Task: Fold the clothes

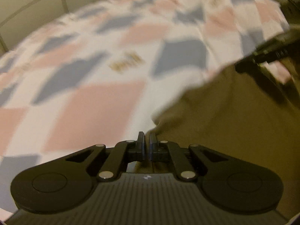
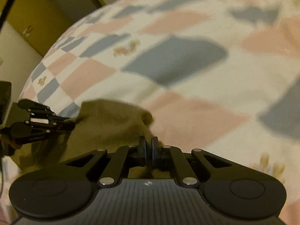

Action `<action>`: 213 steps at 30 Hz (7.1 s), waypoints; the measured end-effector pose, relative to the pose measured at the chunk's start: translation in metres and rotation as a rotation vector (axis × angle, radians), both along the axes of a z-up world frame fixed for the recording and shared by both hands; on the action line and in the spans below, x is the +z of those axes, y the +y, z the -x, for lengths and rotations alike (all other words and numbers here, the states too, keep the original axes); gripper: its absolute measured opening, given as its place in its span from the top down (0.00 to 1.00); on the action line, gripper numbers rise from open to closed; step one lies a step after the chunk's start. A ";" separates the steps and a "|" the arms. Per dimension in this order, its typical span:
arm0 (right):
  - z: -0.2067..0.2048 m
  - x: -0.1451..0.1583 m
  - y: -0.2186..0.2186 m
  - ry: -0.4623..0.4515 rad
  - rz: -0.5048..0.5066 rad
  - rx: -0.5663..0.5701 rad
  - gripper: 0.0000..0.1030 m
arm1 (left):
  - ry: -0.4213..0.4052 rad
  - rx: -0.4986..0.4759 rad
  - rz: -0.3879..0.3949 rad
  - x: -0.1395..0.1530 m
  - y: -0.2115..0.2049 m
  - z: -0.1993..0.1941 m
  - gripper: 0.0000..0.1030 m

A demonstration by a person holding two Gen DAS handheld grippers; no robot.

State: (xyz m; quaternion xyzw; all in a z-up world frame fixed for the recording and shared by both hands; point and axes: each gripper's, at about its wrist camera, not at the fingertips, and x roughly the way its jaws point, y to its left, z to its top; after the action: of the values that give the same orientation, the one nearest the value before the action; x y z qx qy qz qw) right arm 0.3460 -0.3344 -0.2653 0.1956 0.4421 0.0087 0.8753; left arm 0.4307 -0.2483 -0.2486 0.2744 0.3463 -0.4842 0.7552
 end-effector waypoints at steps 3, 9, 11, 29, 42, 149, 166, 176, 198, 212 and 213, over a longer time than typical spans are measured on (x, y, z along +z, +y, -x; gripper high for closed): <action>-0.019 0.028 0.001 -0.098 0.073 -0.011 0.99 | -0.051 0.054 0.041 0.025 -0.004 -0.020 0.95; -0.076 0.077 -0.025 -0.242 0.147 -0.099 1.00 | -0.098 0.154 0.021 0.034 -0.021 -0.058 1.00; -0.090 0.072 -0.038 -0.173 0.045 -0.107 0.94 | 0.063 0.135 -0.005 0.023 -0.018 -0.069 0.98; -0.043 -0.015 -0.002 0.063 -0.041 0.111 0.96 | 0.105 -0.049 0.019 0.003 0.003 -0.023 0.96; -0.105 0.047 -0.011 -0.112 0.184 -0.108 0.55 | -0.034 0.290 -0.082 -0.002 -0.019 -0.066 0.77; 0.202 0.016 0.142 0.078 -0.225 -0.481 0.44 | 0.373 1.170 0.211 0.007 0.368 0.109 0.61; 0.146 0.005 0.223 0.191 -0.102 -0.400 0.35 | 0.209 1.468 0.428 0.016 0.467 0.051 0.99; 0.150 0.004 0.221 0.188 -0.127 -0.404 0.31 | -0.085 1.274 -0.063 -0.028 0.421 0.085 0.89; 0.378 0.021 0.098 0.176 -0.138 -0.681 0.11 | 0.606 0.566 0.082 -0.012 0.315 0.212 0.89; 0.401 0.001 0.094 0.323 -0.201 -0.510 0.96 | 0.330 0.708 -0.065 0.019 0.313 0.277 0.90; 0.399 0.013 0.098 0.325 -0.142 -0.499 0.83 | 0.288 0.712 -0.042 0.030 0.312 0.284 0.90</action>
State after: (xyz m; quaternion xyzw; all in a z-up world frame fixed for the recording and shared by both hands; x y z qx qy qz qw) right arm -0.0527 -0.2367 -0.2526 0.3575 0.5129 -0.2070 0.7525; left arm 0.1466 0.0637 -0.2182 0.0814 0.5323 -0.2181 0.8139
